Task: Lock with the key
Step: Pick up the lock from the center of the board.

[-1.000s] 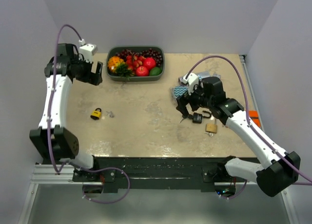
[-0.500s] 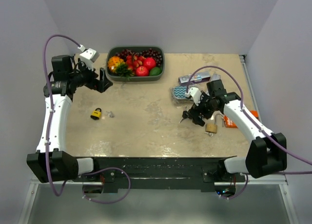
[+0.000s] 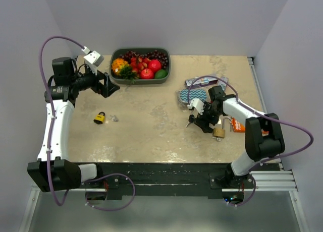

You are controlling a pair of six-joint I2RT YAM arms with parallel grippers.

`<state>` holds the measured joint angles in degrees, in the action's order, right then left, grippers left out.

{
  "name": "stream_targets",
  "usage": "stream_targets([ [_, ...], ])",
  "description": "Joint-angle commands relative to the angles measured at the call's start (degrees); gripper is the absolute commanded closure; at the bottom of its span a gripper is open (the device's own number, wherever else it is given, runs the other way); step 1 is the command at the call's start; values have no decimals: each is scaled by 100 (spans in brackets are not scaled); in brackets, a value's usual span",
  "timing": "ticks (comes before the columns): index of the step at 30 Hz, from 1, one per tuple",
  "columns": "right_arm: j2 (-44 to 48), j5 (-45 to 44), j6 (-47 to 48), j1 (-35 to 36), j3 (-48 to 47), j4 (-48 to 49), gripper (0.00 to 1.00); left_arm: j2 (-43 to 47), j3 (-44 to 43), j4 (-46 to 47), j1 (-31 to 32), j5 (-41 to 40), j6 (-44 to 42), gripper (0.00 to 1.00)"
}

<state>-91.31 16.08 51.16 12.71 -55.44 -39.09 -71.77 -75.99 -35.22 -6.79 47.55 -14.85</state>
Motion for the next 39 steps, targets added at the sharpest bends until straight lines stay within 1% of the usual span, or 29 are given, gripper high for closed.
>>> stream_targets([
  [1,-386,-8,448,-14,-283,314,6,146,58,226,-51,255,-237,1],
  [5,-659,71,562,-5,-336,420,8,172,75,296,-42,263,-185,1],
  [8,-853,132,650,-5,-415,429,15,224,171,498,-51,246,-45,1],
  [10,-941,176,667,-5,-476,402,23,251,198,586,-42,264,-35,1],
  [14,-959,150,755,-14,-389,464,33,286,260,745,-42,272,131,1],
  [17,-872,159,791,-14,-275,578,50,295,251,815,-51,360,219,1],
  [18,-802,194,817,-5,-257,561,62,295,251,815,-51,404,211,1],
  [20,-713,343,826,3,-265,491,76,286,260,789,-42,518,211,1],
  [21,-661,396,756,3,-335,386,95,277,260,771,-51,562,202,1],
  [22,-599,501,686,3,-397,324,100,277,260,728,-42,615,193,1],
  [25,-494,852,238,-5,-783,-132,100,365,408,840,-51,913,193,1],
  [26,-450,1201,124,12,-880,-256,100,435,635,946,-42,1071,237,1],
  [27,-397,1362,-225,12,-1072,-431,100,618,794,1295,-42,1116,298,1],
  [28,-344,1555,-429,4,-1179,-511,100,716,952,1403,-42,1177,290,1],
  [29,-266,1896,-640,21,-1284,-616,100,812,1172,1439,-25,1265,38,1],
  [30,-265,2073,-1103,12,-1485,-783,100,961,1243,1422,2,1292,-200,1],
  [31,-247,2214,-1351,30,-1574,-845,100,1032,1305,1204,45,1274,-498,1],
  [32,-247,2337,-1650,30,-1645,-872,100,1094,1401,1045,220,1187,-1276,1],
  [33,-247,2539,-2314,39,-1741,-846,100,1234,1454,652,343,1108,-1710,1],
  [34,-238,2654,-2634,39,-1777,-828,100,1322,1525,518,519,1012,-2123,1],
  [35,-204,2768,-3003,30,-1769,-759,100,1419,1752,421,982,697,-2867,1],
  [36,-168,2978,-3798,39,-1681,-506,100,1690,1919,533,1230,529,-3092,1],
  [37,-125,3093,-4189,30,-1620,-346,100,1840,2095,699,1450,388,-3242,2],
  [38,-72,3182,-4593,39,-1549,-153,100,1990,2436,884,1913,117,-3452,3],
  [39,16,3226,-5432,30,-1410,223,100,2226,2579,1242,2179,-34,-3567,5],
])
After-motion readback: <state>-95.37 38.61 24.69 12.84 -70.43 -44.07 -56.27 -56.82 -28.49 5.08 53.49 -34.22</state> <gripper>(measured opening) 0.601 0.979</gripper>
